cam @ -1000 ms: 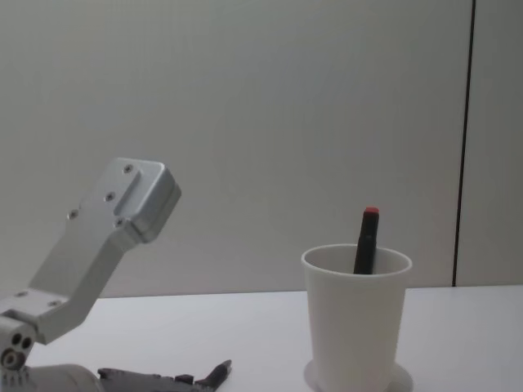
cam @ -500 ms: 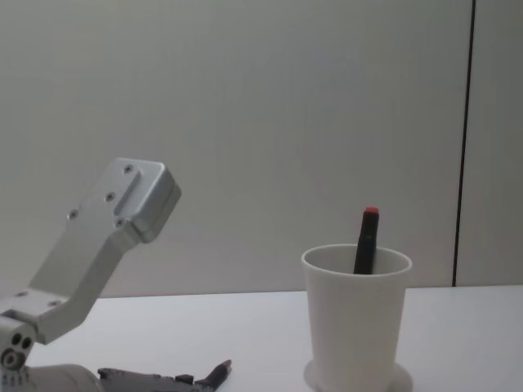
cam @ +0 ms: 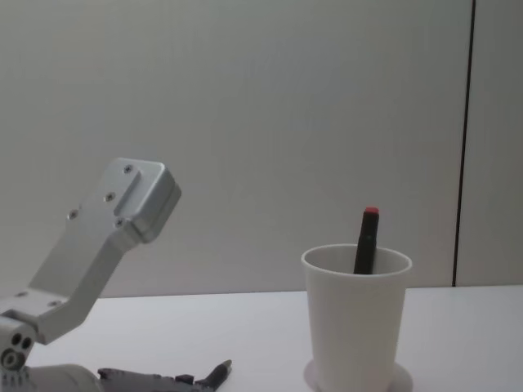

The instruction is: Place the pen into the pen holder.

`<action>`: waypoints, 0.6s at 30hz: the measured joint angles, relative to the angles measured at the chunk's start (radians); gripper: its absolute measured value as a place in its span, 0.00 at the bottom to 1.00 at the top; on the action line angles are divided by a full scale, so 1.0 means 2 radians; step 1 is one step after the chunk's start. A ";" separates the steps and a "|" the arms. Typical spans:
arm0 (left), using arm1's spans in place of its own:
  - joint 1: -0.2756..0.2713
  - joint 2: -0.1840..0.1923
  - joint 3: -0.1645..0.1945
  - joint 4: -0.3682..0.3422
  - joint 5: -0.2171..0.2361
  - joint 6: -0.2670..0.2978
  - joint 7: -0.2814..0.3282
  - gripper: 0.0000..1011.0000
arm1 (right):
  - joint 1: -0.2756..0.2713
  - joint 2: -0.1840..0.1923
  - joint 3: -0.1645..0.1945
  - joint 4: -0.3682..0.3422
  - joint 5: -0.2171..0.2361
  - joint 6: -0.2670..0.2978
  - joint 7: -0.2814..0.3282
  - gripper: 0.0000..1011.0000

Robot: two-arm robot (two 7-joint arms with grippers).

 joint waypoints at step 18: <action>0.002 -0.003 -0.003 -0.001 -0.005 0.002 -0.005 0.12 | 0.000 0.000 0.000 0.000 0.000 0.000 0.000 0.99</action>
